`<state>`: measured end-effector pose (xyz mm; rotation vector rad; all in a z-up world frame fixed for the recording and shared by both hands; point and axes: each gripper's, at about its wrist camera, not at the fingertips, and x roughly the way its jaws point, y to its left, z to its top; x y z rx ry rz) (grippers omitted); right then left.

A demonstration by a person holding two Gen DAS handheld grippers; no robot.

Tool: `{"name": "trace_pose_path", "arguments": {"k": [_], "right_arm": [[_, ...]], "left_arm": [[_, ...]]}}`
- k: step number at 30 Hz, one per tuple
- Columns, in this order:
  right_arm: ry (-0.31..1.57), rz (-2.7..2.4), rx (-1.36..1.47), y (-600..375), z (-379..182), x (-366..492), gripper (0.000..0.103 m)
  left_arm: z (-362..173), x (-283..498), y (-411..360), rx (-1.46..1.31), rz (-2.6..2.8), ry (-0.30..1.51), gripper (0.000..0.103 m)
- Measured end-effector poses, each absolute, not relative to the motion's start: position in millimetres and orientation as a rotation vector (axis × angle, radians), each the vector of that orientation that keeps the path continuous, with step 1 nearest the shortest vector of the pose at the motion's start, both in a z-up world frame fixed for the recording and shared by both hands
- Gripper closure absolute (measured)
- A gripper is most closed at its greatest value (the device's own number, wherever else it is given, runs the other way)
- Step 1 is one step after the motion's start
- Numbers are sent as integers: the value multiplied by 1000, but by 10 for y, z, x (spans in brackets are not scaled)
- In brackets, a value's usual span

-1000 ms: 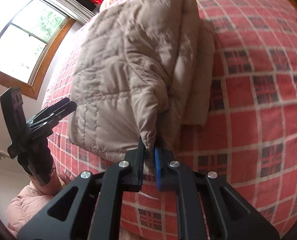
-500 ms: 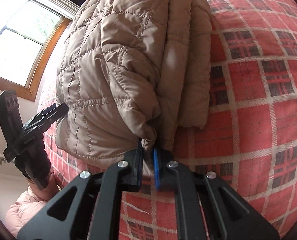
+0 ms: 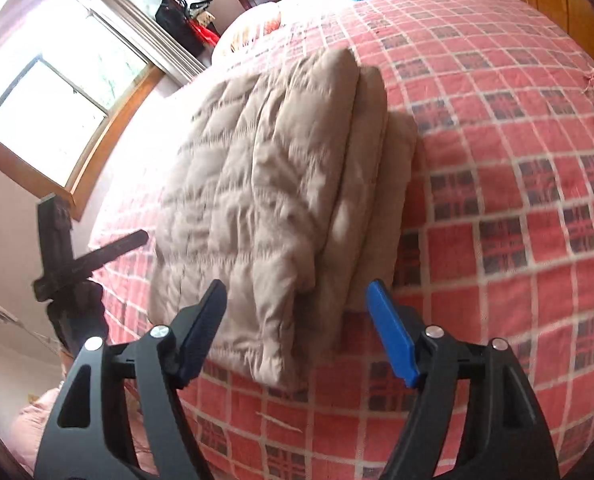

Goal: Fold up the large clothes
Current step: 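Lift the coat bundle with both tools and fold it over onto itself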

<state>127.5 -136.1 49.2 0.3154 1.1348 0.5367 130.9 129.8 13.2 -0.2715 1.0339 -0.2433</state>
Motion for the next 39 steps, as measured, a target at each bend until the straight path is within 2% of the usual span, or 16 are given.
{"name": "trace_pose_path", "arguments": {"k": [5, 16, 26, 28, 29, 33, 35, 39], "right_arm": [[1151, 562, 405, -1511, 343, 1632, 18], [1223, 696, 599, -1637, -277, 2080, 14], [1220, 762, 641, -1482, -505, 2219, 12], [1206, 778, 618, -1414, -505, 2219, 17], [1205, 790, 613, -1369, -504, 2215, 26], [1170, 808, 576, -1279, -377, 2218, 50], [1145, 811, 546, -1243, -269, 2210, 55], [1099, 847, 525, -1217, -74, 2222, 60]], "left_arm": [[27, 1550, 1307, -350, -329, 1082, 21], [-275, 1862, 1309, -526, -520, 1123, 15], [-481, 2016, 1060, -592, -637, 1144, 11], [-476, 2011, 1026, -581, -650, 1134, 12], [-470, 2001, 1021, -577, -651, 1129, 15], [-387, 1945, 1053, -567, -657, 1102, 37], [-323, 1918, 1080, -571, -669, 1080, 42], [-143, 1868, 1199, -577, -668, 1008, 45]]}}
